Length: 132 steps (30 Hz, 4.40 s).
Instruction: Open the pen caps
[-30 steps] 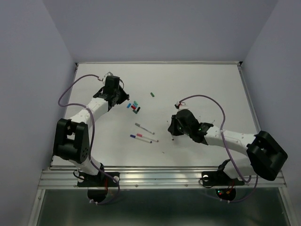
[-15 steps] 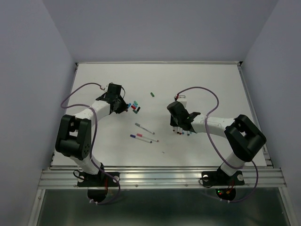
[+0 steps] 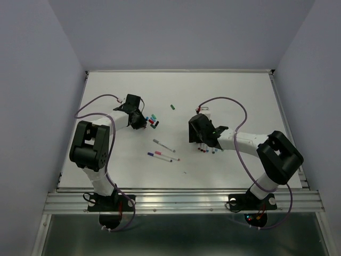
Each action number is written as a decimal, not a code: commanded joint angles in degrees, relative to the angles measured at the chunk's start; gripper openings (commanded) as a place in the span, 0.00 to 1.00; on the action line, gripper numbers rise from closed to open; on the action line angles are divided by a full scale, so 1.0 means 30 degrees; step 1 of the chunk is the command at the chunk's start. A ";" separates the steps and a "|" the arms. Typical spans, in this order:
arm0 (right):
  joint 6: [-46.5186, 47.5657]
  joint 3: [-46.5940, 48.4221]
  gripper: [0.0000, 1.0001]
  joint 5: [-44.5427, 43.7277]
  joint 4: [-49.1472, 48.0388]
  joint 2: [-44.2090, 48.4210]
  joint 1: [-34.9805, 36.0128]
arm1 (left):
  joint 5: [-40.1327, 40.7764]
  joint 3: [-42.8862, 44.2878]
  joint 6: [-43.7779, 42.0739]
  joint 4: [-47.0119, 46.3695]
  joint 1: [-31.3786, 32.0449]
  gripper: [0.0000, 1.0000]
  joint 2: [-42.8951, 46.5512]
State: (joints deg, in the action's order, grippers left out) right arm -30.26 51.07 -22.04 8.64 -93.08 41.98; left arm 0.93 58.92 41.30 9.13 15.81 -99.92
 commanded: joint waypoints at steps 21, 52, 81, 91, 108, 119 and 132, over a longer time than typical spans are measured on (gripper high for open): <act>0.9440 0.0934 1.00 0.7201 -0.3995 0.1146 0.2268 | 0.1387 0.0753 -0.0407 0.1059 0.0178 0.99 0.3683; 1.0585 0.3895 0.99 0.4564 -0.5196 -0.5829 0.3996 | 0.2883 -0.0390 -0.0378 0.1880 -0.0115 0.99 0.6646; 0.7331 0.0324 0.01 -0.0680 -0.9937 -0.2026 0.4172 | 0.2621 -0.0274 -0.0553 0.2173 -0.0232 0.99 0.7993; 0.5663 -0.1934 0.01 -0.0445 -1.0559 0.2780 0.4172 | 0.0366 -0.0770 -0.0641 0.0682 -0.0232 0.99 0.8931; 0.5753 -0.2960 0.01 0.0699 -1.0146 0.5507 0.4172 | -0.1919 -0.0654 -0.1081 -0.1400 0.2550 0.99 0.8991; 0.5458 -0.2083 0.01 0.0844 -1.0528 0.4807 0.4172 | -0.4733 -0.0479 -0.0407 -0.3539 0.3516 0.99 0.7673; 0.5985 -0.0910 0.01 0.0434 -1.1201 0.3633 0.4172 | -0.5026 -0.0185 -0.0056 -0.3921 0.4309 0.93 0.6969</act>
State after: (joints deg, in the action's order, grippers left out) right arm -13.21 45.21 -19.53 -20.23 -81.78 54.46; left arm -13.28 56.51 40.99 0.30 28.18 -78.72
